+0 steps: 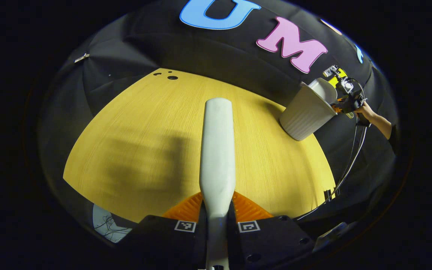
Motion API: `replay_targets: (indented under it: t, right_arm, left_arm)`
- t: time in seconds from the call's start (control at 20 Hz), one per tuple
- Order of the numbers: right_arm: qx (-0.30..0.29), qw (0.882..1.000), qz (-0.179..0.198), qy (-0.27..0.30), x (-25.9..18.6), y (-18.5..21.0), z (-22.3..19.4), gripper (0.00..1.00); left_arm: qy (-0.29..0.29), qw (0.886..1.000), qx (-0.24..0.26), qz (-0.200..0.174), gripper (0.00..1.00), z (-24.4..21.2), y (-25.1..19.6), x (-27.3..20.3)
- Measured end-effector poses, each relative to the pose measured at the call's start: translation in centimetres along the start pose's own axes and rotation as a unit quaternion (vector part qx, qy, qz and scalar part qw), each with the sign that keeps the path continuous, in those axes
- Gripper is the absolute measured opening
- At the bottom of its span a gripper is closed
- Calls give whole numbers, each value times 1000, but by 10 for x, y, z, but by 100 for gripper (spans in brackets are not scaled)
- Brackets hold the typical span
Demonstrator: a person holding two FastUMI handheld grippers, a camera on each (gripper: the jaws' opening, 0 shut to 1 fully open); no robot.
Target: Pick up the small broom and dustpan from the desktop, sweep the trash into the dustpan with the broom, and then empty the trash into the garbage bin.
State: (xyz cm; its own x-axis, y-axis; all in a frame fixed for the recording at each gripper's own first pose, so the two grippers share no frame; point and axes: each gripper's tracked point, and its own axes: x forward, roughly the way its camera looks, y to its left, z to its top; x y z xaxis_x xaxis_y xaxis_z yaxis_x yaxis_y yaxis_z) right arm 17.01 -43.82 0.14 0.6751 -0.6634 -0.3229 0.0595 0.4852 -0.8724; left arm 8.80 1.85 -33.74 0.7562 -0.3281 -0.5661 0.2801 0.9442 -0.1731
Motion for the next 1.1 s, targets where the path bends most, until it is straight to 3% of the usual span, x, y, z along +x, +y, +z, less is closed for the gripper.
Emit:
replay_targets:
  t: [0.2, 0.4, 0.45, 0.85, 1.1]
  right_arm:
    - [-105, 993, -48, -38, -5, -24, 3, 31]
    - [-100, 993, -48, -38, 6, -33, -5, 39]
    - [-100, 993, -48, -39, 7, -32, -3, 32]
    - [-124, 990, -50, -33, 6, -28, -8, 39]
    - [-116, 992, -48, -23, 2, -43, -22, 35]
  left_arm:
    - [-16, 1000, -6, 3, 26, 25, 5, -6]
    - [-30, 999, -15, 12, 27, 45, 14, -7]
    - [-31, 999, -15, 13, 27, 48, 16, -7]
    - [-18, 1000, -7, 17, 26, 45, 15, 1]
    - [-24, 1000, 5, 12, 27, 52, 9, 1]
